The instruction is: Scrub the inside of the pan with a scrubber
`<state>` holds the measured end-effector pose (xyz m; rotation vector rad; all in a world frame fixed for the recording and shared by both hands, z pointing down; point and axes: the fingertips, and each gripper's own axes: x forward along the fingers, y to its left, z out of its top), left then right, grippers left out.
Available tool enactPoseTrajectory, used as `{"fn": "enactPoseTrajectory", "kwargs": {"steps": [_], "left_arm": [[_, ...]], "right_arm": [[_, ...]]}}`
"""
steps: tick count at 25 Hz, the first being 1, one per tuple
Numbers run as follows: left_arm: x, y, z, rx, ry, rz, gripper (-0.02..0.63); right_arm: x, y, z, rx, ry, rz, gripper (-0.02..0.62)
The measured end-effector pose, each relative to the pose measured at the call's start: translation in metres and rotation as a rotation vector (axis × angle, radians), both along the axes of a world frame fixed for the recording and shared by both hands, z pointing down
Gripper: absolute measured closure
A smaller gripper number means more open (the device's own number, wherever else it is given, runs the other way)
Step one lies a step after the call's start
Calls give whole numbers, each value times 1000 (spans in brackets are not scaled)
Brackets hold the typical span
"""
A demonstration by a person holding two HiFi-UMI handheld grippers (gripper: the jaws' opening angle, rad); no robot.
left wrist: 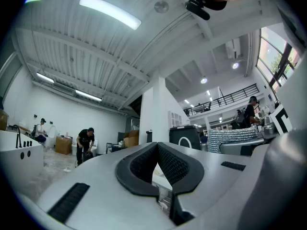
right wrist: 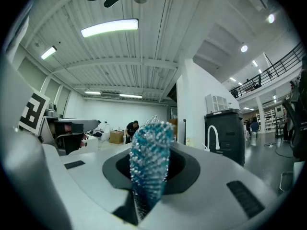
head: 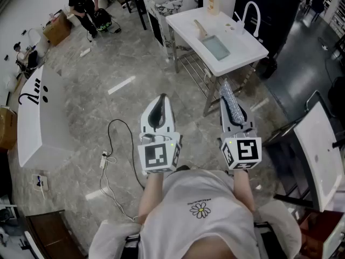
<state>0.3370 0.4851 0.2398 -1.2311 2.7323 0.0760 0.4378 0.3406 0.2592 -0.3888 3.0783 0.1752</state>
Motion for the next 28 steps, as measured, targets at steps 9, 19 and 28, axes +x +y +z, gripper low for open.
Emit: {"fn": "enactPoseTrajectory", "kwargs": {"steps": [9,19,28], "left_arm": [[-5,-11,6,21,0,34,589],[-9,-20,10,-3,-3,41,590],[-35,-26,31,-10,38,-1,589]], "right_arm": [[-4,-7,5,-25,5,0,538],[-5,-13,9,-69,-12,-14,538],[-23,-32,32,-137,8,-44,538]]}}
